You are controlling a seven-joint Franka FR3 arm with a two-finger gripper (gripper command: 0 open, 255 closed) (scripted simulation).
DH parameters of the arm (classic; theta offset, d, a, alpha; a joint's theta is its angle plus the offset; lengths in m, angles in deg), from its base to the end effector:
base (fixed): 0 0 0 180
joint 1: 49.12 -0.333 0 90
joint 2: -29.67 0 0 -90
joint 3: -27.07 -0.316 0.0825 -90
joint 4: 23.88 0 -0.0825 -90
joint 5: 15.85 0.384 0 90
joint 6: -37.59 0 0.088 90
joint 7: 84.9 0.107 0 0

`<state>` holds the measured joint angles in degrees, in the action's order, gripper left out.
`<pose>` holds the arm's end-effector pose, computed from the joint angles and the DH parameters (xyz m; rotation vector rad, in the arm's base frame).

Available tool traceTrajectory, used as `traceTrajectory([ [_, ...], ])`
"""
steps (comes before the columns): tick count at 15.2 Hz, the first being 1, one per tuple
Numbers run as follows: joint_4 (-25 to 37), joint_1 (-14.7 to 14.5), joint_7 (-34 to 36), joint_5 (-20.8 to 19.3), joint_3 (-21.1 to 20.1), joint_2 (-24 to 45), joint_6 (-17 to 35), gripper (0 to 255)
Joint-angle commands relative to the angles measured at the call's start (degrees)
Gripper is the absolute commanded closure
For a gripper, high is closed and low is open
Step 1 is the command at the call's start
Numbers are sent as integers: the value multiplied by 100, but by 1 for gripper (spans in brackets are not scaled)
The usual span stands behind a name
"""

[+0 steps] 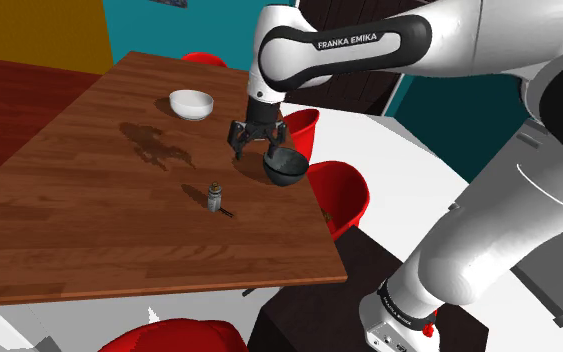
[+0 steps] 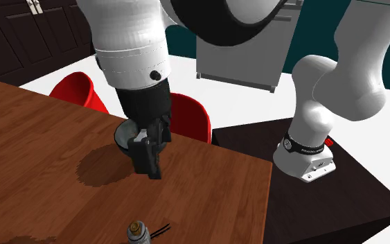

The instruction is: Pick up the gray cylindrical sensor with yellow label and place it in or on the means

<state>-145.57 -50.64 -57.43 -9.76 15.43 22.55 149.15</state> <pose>0.4935 0.1251 0.4595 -3.0567 0.4522 0.1180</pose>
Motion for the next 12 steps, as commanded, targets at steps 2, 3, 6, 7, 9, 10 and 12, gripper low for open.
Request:
traceTrajectory([
  [2, 357, -48, 262, -83, -92, 670, 154, 0],
  [3, 488, -73, 354, -115, -119, 896, 196, 0],
  [6, 920, -165, 622, -219, -174, 1582, 287, 0],
  [7, 1078, -201, 708, -254, -185, 1813, 306, 0],
  [9, 1416, -280, 871, -323, -195, 2278, 326, 0],
  [10, 1596, -322, 949, -355, -196, 2513, 326, 0],
  [12, 1598, -343, 971, -366, -192, 2601, 397, 0],
])
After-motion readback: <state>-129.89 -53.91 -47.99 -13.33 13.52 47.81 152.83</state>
